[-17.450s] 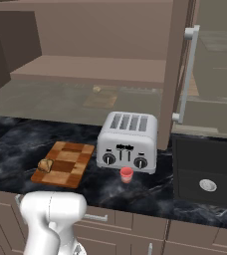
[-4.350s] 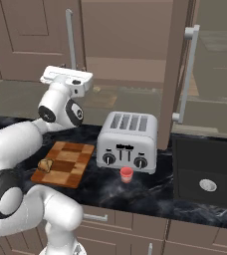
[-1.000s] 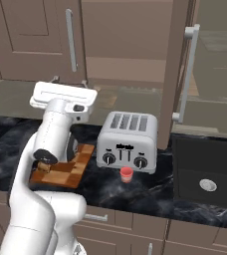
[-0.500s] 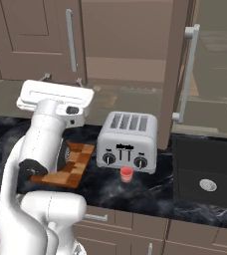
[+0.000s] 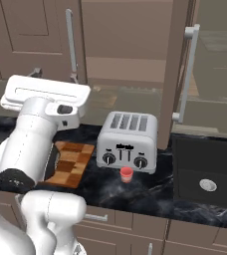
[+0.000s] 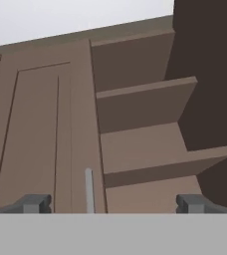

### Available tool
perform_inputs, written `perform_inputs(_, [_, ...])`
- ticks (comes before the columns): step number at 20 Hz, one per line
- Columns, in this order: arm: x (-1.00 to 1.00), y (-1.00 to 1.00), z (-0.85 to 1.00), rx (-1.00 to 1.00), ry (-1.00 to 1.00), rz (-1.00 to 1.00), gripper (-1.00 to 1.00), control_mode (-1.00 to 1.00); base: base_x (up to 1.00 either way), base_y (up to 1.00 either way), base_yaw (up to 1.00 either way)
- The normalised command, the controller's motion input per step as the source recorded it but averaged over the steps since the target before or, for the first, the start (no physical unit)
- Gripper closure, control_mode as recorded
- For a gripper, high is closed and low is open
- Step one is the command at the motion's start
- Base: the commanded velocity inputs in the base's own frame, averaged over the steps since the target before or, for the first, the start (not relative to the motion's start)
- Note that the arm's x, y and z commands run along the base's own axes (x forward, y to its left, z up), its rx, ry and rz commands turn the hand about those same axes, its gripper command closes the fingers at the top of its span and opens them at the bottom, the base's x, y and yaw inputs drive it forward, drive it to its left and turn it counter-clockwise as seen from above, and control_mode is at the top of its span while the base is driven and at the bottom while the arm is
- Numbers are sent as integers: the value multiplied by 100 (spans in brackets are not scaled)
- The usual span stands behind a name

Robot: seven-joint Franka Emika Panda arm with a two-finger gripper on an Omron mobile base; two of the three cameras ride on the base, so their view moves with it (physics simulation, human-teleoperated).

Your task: Pick the bread, place it on the cutting board, pick the jam, place it on the counter, and close the cabinet.

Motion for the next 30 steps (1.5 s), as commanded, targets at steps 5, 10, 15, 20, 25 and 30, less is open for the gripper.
perform_inputs(5, [-58,-27,9,-2,0,0,-100,-100,0,0,0])
perform_inputs(10, [-51,-33,0,-1,0,0,-100,-100,0,0,0])
perform_inputs(15, [-46,-26,0,-2,0,0,-100,-100,0,0,0])
perform_inputs(20, [-34,-22,0,-1,0,0,-100,-100,0,0,0])
perform_inputs(25, [-1,-14,-2,0,0,1,-100,-100,0,0,0])
perform_inputs(30, [0,-26,-10,0,0,3,-100,-100,0,0,0])
